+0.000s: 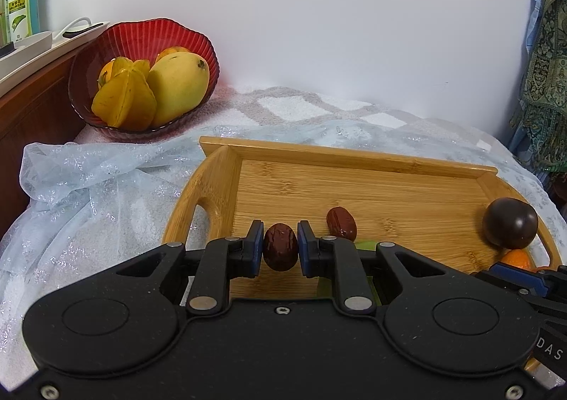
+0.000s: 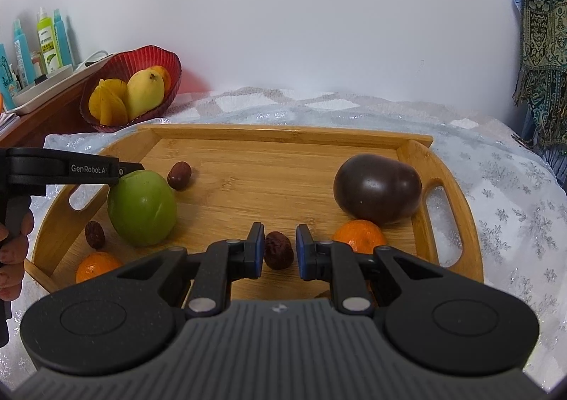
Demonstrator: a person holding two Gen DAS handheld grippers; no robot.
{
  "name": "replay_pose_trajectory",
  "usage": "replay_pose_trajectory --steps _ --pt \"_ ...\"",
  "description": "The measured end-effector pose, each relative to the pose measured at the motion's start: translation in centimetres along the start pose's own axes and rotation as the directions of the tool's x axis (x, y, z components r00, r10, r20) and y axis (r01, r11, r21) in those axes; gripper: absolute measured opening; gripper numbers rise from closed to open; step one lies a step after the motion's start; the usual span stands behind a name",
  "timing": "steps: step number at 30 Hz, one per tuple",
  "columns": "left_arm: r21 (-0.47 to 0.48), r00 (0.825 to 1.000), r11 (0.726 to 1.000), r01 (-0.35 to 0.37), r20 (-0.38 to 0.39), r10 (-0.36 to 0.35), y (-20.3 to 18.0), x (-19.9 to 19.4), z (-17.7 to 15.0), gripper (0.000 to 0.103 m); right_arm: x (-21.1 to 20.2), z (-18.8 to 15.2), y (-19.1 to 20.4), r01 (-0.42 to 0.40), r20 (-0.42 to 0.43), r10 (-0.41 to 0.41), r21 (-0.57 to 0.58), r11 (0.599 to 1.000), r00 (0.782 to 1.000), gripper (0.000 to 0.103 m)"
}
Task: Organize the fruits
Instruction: 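Lower both red dates onto the tray and open both grippers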
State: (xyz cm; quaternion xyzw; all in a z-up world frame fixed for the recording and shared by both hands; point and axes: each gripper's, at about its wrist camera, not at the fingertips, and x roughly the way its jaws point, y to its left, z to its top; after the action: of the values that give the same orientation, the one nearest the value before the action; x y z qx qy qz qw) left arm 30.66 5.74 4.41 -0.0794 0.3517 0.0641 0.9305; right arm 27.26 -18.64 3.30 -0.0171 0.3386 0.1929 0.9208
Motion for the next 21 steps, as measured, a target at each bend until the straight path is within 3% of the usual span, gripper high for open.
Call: replay_pose_trajectory --steps 12,21 --pt "0.011 1.000 1.000 -0.002 0.001 0.002 -0.1 -0.2 -0.1 0.020 -0.1 0.1 0.1 0.005 0.005 -0.005 0.002 1.000 1.000 0.025" --pt "0.027 1.000 1.000 -0.007 0.025 0.007 -0.2 -1.5 -0.1 0.036 -0.8 0.3 0.0 0.003 0.032 -0.003 0.010 1.000 0.999 0.035"
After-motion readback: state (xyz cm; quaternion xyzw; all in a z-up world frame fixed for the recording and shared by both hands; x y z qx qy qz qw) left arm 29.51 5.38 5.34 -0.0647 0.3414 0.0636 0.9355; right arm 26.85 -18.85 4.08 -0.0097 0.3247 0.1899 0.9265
